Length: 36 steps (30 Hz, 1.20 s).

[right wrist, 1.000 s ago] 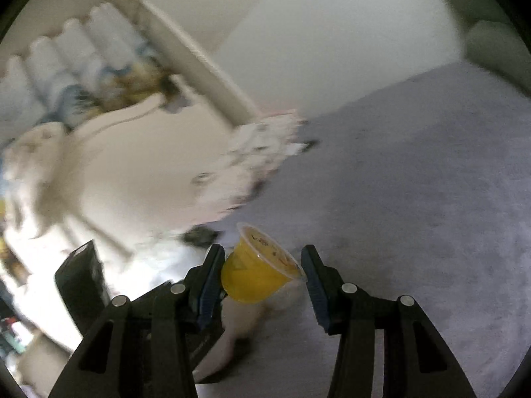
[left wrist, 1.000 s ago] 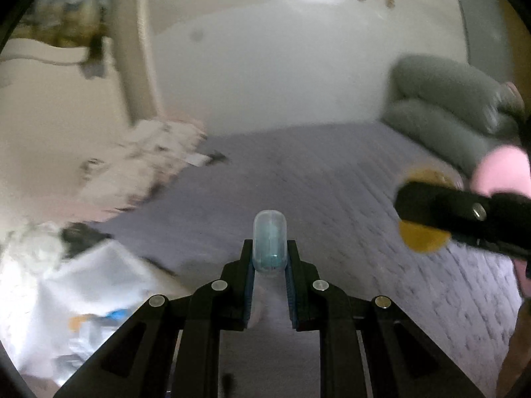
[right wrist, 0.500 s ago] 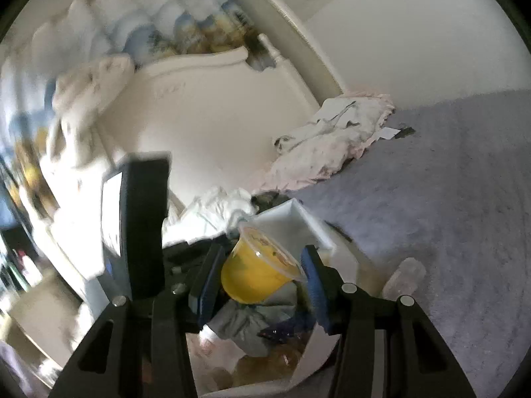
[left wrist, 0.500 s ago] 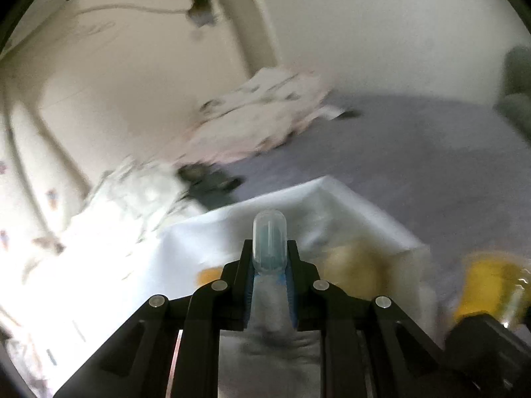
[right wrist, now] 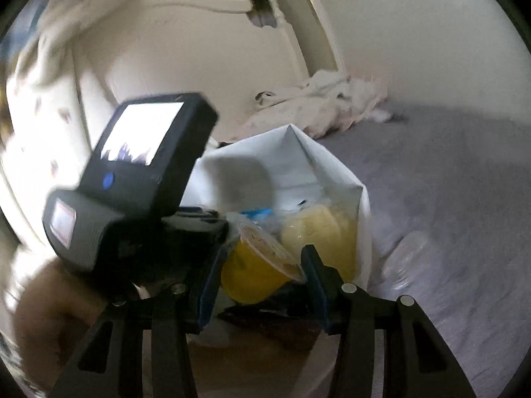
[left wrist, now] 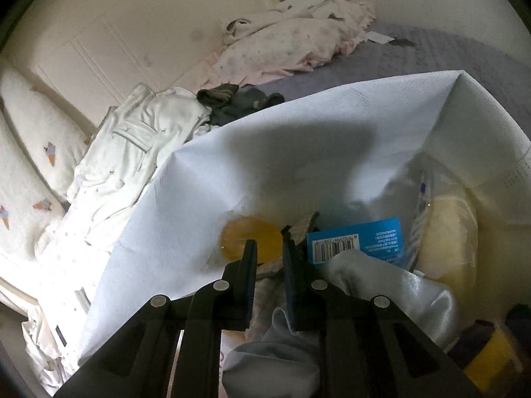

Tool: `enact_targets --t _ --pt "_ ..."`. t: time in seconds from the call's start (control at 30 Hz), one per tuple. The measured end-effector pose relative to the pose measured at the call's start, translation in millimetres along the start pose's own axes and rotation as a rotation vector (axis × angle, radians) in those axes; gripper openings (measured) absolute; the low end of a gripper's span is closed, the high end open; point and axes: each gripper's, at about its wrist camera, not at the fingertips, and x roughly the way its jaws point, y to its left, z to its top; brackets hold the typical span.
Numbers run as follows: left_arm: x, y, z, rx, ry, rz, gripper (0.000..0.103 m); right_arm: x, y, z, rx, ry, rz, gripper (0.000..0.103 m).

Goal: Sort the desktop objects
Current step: 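Carry capsule and jelly cup into the white paper bag and open both grippers, then move both open grippers to the clear plastic capsule on the bed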

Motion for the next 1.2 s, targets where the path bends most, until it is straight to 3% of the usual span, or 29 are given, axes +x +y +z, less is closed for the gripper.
enact_targets --t 0.1,0.17,0.27,0.37,0.53,0.67,0.93,1.13,1.2 --pt "-2 -4 0 0.016 0.011 0.035 0.023 2 -1 -2 0.003 0.01 -0.004 0.046" --pt "-4 -4 -1 0.025 0.01 0.14 0.055 2 -2 -2 -0.005 0.024 0.001 0.046" --pt "-9 4 0 0.002 -0.01 0.196 0.075 -2 -7 -1 0.032 0.017 0.048 0.052" --pt "-15 12 -1 -0.025 -0.021 0.171 0.076 -6 -13 2 0.074 0.008 0.093 0.06" --pt "-31 12 1 -0.028 -0.078 0.147 0.076 -14 -14 11 0.091 -0.016 0.084 0.061" --pt "-53 9 3 -0.056 -0.158 0.073 0.076 -33 -19 20 0.088 -0.068 0.066 0.066" --pt "-109 -17 3 -0.085 -0.368 0.015 0.076 -76 -36 39 0.086 -0.144 0.018 0.068" --pt "-132 -56 1 0.014 -0.487 -0.117 0.076 -112 -67 50 0.084 -0.193 -0.033 0.069" --pt "-137 -78 -1 0.088 -0.521 -0.159 0.077 -124 -76 50 0.086 -0.208 -0.025 0.081"
